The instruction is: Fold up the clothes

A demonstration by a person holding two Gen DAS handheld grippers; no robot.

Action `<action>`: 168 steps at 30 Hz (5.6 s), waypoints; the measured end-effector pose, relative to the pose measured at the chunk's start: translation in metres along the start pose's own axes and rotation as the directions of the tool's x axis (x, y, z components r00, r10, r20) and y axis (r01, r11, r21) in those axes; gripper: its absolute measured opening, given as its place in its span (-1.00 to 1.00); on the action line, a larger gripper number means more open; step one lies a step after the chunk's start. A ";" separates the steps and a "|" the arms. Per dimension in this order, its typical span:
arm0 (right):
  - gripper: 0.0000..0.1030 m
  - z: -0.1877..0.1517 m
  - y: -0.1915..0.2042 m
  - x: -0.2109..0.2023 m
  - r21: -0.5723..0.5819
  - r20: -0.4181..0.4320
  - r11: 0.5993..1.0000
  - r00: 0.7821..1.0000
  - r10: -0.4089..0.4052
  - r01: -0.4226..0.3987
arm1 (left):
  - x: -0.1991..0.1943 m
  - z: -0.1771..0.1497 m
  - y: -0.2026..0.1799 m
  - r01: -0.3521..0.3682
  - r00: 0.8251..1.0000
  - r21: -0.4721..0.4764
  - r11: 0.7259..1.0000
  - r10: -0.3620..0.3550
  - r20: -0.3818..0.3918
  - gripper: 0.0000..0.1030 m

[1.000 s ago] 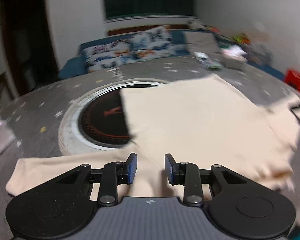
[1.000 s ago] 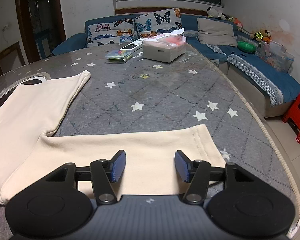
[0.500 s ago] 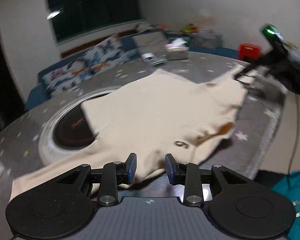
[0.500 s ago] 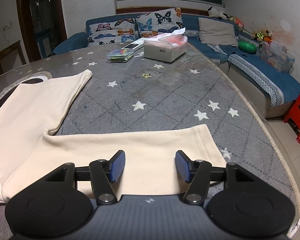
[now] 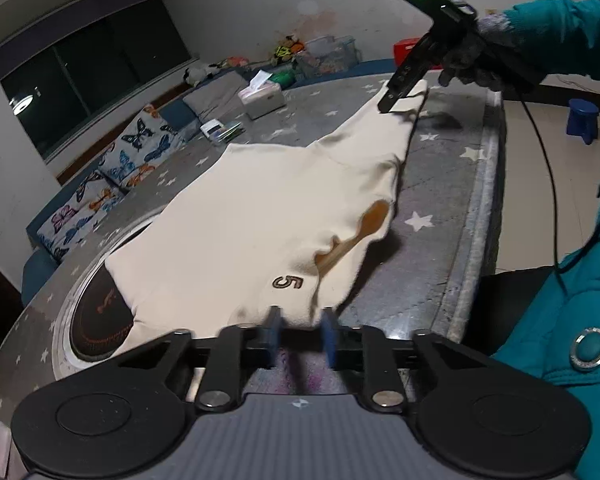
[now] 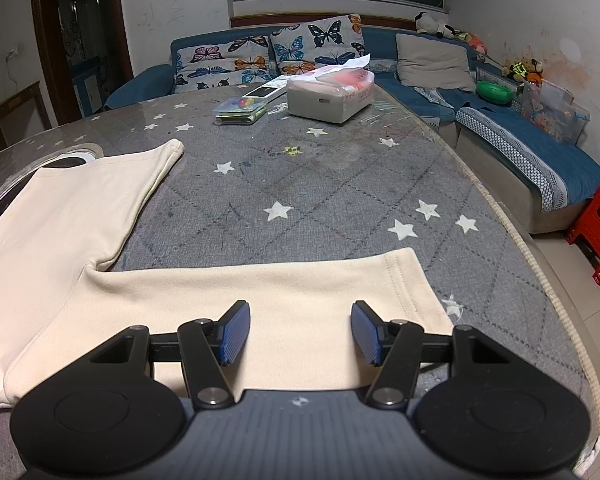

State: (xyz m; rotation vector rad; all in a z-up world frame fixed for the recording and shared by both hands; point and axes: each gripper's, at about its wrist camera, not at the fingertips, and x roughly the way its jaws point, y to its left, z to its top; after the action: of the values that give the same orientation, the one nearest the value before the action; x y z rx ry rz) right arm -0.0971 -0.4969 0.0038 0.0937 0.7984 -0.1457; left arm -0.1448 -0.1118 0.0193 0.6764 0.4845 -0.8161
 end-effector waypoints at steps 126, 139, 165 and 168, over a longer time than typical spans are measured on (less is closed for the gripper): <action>-0.66 0.036 0.208 -0.058 -0.490 -0.086 0.788 0.920 0.383 -0.373 | -0.004 -0.018 0.082 -0.142 0.984 -0.626 0.767 0.181 -0.001 -0.27; -0.66 0.006 0.138 -0.036 -0.367 -0.134 0.859 0.934 0.330 -0.356 | 0.005 -0.003 0.084 -0.133 0.989 -0.589 0.797 0.149 -0.022 -0.31; -0.47 0.018 0.169 -0.006 -0.409 -0.150 0.817 0.913 0.380 -0.407 | -0.020 -0.072 0.146 -0.543 0.817 -0.719 0.433 0.472 -0.332 -0.31; -0.47 0.018 0.171 -0.009 -0.407 -0.145 0.817 0.913 0.382 -0.407 | -0.029 -0.091 0.164 -0.645 0.725 -0.701 0.303 0.532 -0.437 -0.23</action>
State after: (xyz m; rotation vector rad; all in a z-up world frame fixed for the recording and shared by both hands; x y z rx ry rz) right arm -0.0617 -0.3300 0.0276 -0.1581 0.8356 0.4349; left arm -0.0450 0.0494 0.0330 -0.0461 0.6043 0.2454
